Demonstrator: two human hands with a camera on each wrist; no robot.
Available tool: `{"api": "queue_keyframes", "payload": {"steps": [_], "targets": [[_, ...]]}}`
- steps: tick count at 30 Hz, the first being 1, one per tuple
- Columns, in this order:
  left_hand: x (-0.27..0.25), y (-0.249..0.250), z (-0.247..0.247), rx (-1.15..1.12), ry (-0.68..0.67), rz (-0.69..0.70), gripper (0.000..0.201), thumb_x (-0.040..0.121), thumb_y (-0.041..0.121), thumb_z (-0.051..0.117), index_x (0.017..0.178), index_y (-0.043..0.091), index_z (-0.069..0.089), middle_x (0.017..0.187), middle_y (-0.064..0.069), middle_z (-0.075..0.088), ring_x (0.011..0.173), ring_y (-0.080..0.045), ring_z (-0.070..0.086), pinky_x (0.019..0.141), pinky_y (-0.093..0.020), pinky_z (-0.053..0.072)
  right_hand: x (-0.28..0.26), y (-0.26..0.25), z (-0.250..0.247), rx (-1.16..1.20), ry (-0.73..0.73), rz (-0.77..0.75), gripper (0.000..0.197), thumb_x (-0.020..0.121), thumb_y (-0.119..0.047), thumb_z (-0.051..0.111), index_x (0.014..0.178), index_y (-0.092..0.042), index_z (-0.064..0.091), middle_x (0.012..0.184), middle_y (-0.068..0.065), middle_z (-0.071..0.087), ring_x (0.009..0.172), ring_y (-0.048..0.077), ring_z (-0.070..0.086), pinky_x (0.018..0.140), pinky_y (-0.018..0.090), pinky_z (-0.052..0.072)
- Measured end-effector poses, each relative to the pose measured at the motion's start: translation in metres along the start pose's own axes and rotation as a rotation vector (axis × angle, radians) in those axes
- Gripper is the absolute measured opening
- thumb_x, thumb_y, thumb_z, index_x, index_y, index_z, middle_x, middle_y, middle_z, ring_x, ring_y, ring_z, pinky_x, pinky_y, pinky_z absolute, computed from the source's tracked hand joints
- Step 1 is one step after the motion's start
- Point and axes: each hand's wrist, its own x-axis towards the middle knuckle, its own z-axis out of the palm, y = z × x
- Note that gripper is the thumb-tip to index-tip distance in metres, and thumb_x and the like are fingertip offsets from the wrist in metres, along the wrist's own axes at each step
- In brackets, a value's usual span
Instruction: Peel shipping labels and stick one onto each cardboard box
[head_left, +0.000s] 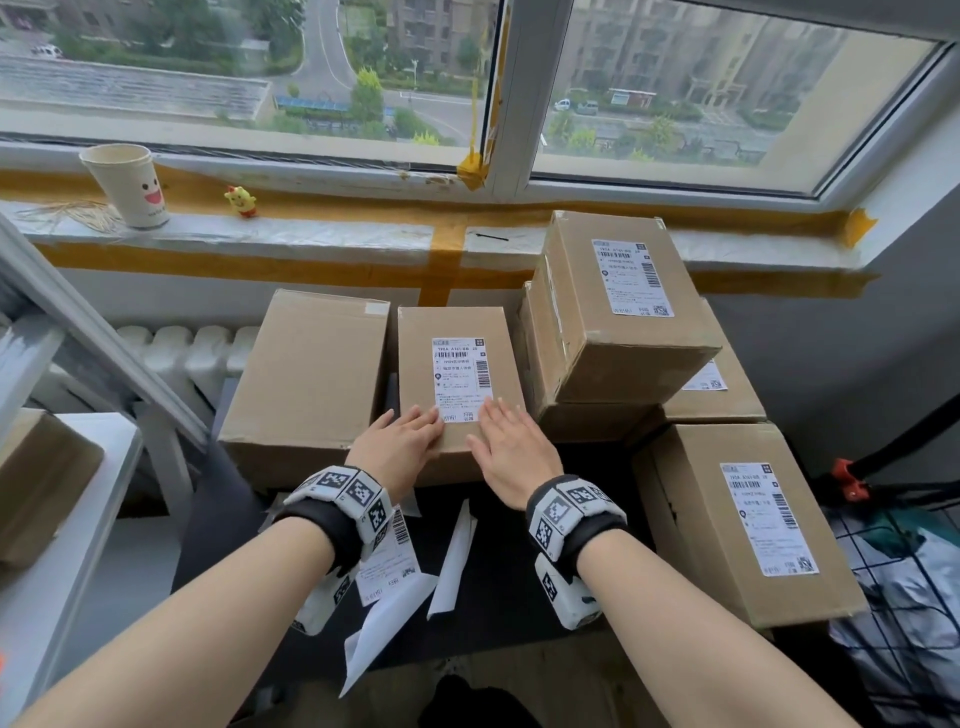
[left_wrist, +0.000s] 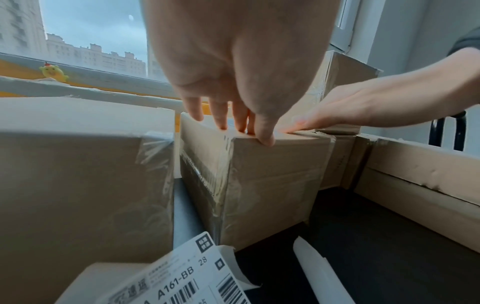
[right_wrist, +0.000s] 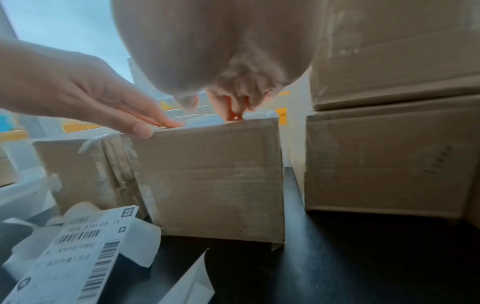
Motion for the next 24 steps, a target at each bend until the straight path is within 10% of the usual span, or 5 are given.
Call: {"api": "queue_keyframes", "payload": {"steps": [24], "targets": [[0.002, -0.016, 0.012, -0.202, 0.124, 0.094, 0.05, 0.099, 0.031, 0.037, 0.147, 0.019, 0.027, 0.156, 0.004, 0.021, 0.146, -0.014, 0.016, 0.117, -0.023, 0.015, 0.114, 0.005, -0.055, 0.044, -0.314, 0.078, 0.054, 0.102, -0.023, 0.015, 0.15, -0.003, 0.0, 0.16, 0.011, -0.006, 0.148, 0.023, 0.003, 0.121, 0.034, 0.005]]}}
